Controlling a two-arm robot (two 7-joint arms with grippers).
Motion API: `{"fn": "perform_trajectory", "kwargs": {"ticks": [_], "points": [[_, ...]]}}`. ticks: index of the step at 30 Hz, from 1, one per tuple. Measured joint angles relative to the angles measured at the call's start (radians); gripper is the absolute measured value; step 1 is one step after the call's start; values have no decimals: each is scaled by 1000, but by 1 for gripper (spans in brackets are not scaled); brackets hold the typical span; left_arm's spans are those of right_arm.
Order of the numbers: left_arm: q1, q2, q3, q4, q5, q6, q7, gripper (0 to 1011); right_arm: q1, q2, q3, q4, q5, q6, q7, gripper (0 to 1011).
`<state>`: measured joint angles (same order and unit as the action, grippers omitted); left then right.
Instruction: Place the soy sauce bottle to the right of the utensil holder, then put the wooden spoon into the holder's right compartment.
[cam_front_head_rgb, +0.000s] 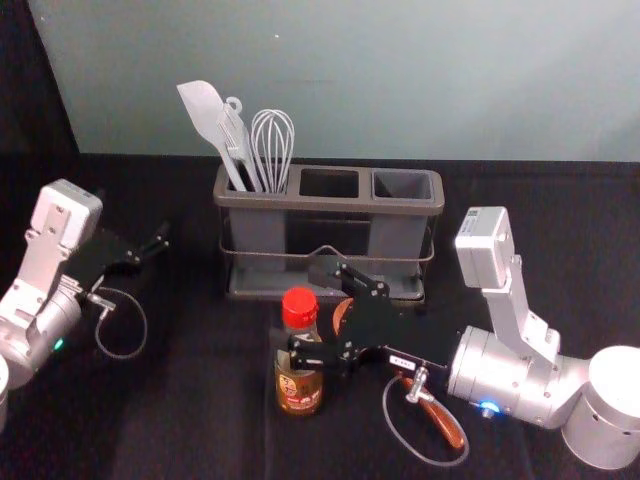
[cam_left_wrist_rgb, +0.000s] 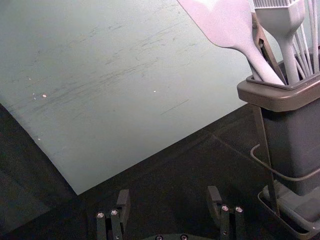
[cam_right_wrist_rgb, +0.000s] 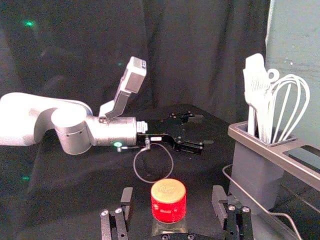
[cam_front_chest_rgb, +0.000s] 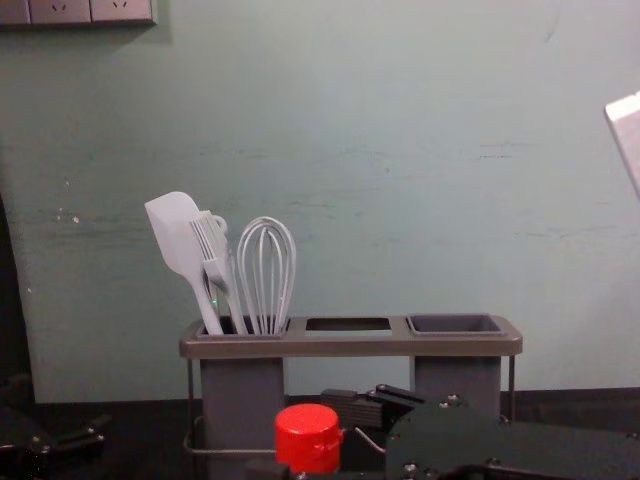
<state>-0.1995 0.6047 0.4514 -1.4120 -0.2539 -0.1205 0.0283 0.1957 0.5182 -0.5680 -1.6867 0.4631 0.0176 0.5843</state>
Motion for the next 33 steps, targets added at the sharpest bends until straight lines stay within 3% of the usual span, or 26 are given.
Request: {"fn": "perform_trajectory", "kwargs": {"ticks": [17,25,33], "points": [[0,0,0,0,0,0,0,1005,3,-5,-5,2,-1,5,-1,982],[0,0,0,0,0,0,0,1005,3,-4,-4,1,-1,5,-1,796],[0,0,0,0,0,0,0,1005,2,-4,-3,0,-1,4,-1,524]]}}
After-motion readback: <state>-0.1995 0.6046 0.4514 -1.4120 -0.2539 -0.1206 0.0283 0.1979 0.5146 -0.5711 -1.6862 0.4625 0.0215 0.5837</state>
